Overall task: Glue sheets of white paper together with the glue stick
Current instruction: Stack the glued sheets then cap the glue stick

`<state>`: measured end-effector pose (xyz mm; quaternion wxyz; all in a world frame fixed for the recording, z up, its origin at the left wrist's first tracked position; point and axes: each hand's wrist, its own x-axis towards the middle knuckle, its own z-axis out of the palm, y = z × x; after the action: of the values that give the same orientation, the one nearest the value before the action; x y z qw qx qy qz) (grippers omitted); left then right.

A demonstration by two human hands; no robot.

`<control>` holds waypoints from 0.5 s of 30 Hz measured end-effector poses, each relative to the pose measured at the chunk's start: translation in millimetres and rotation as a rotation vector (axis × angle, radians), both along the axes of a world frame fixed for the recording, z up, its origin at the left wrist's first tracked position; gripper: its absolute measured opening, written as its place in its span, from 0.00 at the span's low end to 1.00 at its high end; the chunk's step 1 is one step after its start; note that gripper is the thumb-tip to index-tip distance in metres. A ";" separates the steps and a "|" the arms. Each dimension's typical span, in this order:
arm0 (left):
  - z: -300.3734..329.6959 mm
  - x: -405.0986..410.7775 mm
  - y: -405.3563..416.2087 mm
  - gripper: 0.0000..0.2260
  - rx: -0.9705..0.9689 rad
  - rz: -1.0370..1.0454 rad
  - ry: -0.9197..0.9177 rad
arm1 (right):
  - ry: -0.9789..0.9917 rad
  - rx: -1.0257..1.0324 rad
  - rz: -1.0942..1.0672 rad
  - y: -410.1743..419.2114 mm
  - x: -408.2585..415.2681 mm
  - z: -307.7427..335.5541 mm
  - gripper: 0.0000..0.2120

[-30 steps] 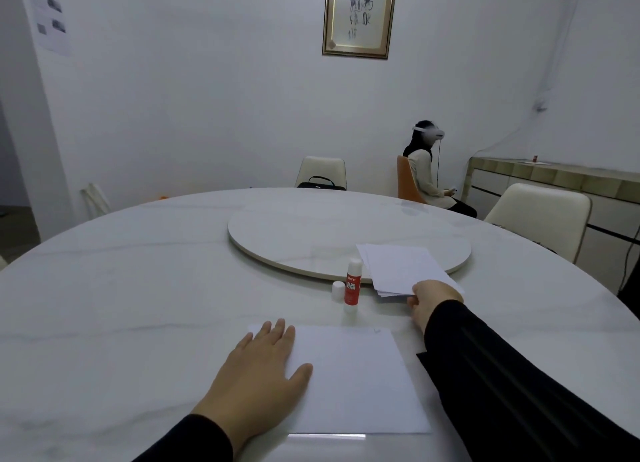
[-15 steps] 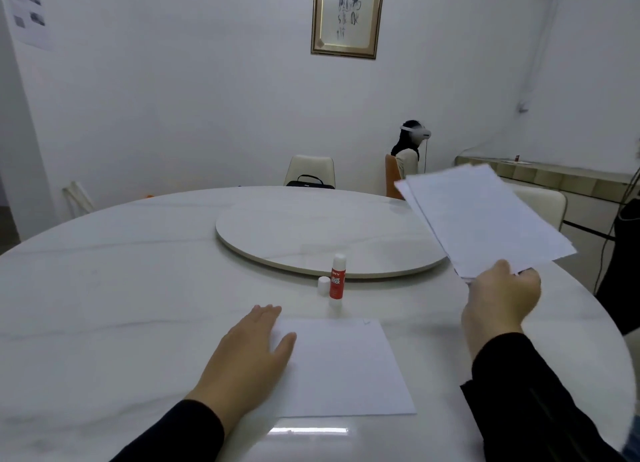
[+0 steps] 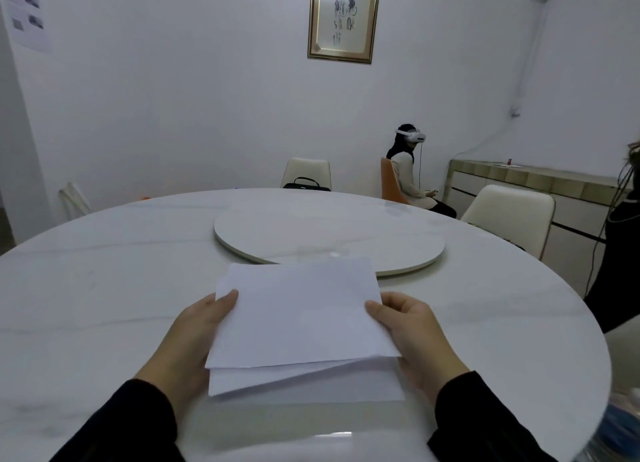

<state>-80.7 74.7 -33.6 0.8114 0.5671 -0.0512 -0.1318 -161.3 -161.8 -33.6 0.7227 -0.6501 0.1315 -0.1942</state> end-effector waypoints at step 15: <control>-11.4 9.5 7.1 0.07 0.792 0.275 -0.335 | 0.261 -0.112 -0.076 -5.1 -14.1 -6.4 0.06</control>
<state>-71.1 81.8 -45.0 0.5225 0.8489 -0.0516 0.0611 -175.3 -166.9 -40.0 0.6543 -0.7036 0.2378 -0.1423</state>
